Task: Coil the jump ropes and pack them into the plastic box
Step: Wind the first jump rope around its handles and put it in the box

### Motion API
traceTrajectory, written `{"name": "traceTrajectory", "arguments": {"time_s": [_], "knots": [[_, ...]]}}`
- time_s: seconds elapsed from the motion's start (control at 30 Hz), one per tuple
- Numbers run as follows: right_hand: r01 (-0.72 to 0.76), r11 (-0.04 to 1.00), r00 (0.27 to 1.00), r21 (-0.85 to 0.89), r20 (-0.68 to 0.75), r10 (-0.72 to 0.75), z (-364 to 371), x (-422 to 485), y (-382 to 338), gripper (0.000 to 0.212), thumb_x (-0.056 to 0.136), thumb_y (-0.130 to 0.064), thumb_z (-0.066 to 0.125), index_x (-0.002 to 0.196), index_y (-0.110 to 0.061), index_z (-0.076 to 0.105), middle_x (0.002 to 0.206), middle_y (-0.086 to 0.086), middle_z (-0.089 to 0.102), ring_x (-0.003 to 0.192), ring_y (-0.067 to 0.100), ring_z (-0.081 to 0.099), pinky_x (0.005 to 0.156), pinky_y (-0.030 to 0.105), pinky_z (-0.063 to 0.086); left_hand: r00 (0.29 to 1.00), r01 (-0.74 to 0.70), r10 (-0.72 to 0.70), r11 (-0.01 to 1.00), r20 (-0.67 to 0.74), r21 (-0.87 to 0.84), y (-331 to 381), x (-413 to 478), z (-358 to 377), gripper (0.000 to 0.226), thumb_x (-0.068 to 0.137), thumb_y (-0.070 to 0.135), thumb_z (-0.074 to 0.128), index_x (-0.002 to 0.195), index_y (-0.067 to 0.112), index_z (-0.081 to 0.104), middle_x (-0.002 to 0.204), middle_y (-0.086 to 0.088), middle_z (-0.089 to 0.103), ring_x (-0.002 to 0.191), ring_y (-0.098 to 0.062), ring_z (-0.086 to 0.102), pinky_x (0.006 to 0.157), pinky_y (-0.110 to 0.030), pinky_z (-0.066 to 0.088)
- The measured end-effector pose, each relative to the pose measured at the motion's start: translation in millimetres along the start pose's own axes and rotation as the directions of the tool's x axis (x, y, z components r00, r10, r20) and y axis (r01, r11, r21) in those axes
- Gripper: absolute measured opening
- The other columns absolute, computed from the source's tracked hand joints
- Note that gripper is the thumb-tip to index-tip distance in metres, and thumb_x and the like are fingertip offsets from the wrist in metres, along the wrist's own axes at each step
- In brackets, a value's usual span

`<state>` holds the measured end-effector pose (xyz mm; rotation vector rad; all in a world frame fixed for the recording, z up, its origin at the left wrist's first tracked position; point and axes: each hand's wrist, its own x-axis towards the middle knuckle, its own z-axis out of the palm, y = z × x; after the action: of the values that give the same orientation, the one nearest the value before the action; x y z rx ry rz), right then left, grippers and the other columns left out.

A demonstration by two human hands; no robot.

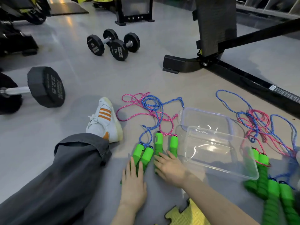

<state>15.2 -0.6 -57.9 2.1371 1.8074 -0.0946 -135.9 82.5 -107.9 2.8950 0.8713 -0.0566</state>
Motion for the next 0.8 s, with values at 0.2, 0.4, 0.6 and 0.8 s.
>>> {"name": "traceTrajectory", "arguments": {"time_s": [0.2, 0.4, 0.6, 0.8], "knots": [[0.2, 0.98, 0.979, 0.021, -0.041, -0.199, -21.3, 24.6, 4.2, 0.063, 0.085, -0.017, 0.059, 0.143, -0.011, 0.036, 0.151, 0.012, 0.032, 0.137, 0.028, 0.033, 0.113, 0.042, 0.023, 0.989, -0.106, 0.101, 0.993, -0.105, -0.051, -12.7, -1.2, 9.9, 0.065, 0.062, 0.025, 0.057, 0.125, 0.009, 0.055, 0.13, -0.023, 0.048, 0.111, -0.039, 0.049, 0.085, -0.053, 0.051], [0.304, 0.952, 0.953, -0.048, 0.012, -0.303, -17.0, 46.0, 0.0, 0.056, 0.094, -0.007, 0.029, 0.148, -0.007, 0.017, 0.156, 0.015, 0.013, 0.142, 0.032, 0.019, 0.116, 0.043, 0.011, 0.979, -0.151, 0.145, 0.988, -0.141, -0.032, -22.5, -8.0, 20.1, 0.069, 0.064, 0.024, 0.034, 0.132, 0.015, 0.044, 0.133, -0.024, 0.051, 0.121, -0.04, 0.038, 0.106, -0.048, 0.018], [0.318, 0.948, 0.948, 0.021, -0.014, -0.317, -12.1, 51.6, 6.7, 0.06, 0.08, -0.008, 0.021, 0.132, -0.007, 0.051, 0.139, 0.018, 0.048, 0.125, 0.028, 0.051, 0.104, 0.038, 0.038, 0.988, -0.092, 0.081, 0.992, -0.131, -0.081, -11.6, -11.3, 19.4, 0.084, 0.066, 0.021, 0.033, 0.149, 0.026, 0.023, 0.136, -0.028, 0.048, 0.125, -0.044, 0.036, 0.103, -0.057, 0.018], [0.312, 0.948, 0.943, 0.07, 0.095, -0.318, -26.3, 62.0, 16.9, 0.068, 0.092, -0.001, 0.039, 0.15, -0.02, 0.008, 0.156, 0.018, 0.006, 0.144, 0.031, 0.01, 0.116, 0.035, 0.01, 0.99, -0.061, 0.053, 0.996, -0.131, -0.059, -20.9, -0.6, 12.3, 0.062, 0.072, 0.023, 0.034, 0.134, 0.029, 0.042, 0.13, -0.031, 0.052, 0.11, -0.046, 0.049, 0.086, -0.061, 0.043]]}}
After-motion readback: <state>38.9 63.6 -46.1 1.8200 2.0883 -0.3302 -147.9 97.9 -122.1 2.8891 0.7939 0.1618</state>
